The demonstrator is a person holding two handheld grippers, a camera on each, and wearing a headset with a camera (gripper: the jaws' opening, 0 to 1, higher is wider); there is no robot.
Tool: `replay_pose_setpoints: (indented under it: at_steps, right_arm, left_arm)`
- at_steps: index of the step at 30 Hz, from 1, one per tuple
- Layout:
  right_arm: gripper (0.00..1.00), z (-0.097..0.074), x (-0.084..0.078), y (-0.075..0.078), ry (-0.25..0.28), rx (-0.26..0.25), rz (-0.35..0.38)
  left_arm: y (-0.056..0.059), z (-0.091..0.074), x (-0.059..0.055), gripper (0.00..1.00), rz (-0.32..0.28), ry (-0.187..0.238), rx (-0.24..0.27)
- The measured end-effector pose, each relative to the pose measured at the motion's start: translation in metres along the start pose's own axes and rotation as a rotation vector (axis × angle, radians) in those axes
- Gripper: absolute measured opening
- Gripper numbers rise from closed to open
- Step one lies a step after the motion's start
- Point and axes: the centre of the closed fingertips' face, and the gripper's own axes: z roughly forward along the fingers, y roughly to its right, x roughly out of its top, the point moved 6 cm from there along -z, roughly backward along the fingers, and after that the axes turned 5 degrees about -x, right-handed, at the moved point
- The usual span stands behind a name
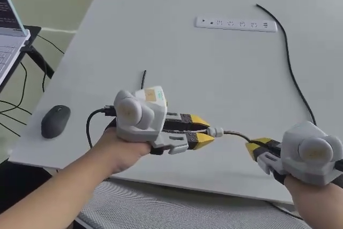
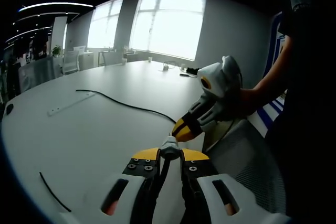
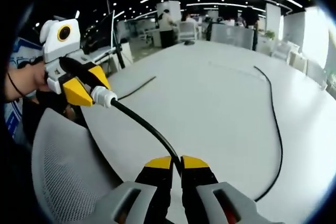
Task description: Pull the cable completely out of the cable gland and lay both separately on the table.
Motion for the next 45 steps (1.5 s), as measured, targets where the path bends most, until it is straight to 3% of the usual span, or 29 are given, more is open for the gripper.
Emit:
replay_pose_setpoints:
  at_steps: [10,17,28,37,45]
  right_arm:
    - [0.0,0.002,-0.003,0.001,-0.011,-0.009,0.025]
    - [0.01,0.0,-0.005,-0.002,-0.006,-0.01,-0.053]
    - [0.03,-0.01,0.001,-0.009,0.028,-0.017,-0.238]
    - [0.1,-0.017,0.024,-0.03,0.097,0.003,-0.412]
    - [0.09,-0.011,0.039,-0.052,0.126,0.034,-0.57]
  left_arm:
    - [-0.003,0.002,-0.003,0.15,0.012,-0.008,0.017]
    - [-0.007,0.001,-0.006,0.15,0.008,-0.019,0.022]
    - [-0.01,-0.002,-0.005,0.15,0.004,-0.022,0.029]
    - [-0.007,-0.003,-0.007,0.15,0.004,-0.031,0.017]
    - [-0.005,-0.002,-0.008,0.15,0.01,-0.04,0.002]
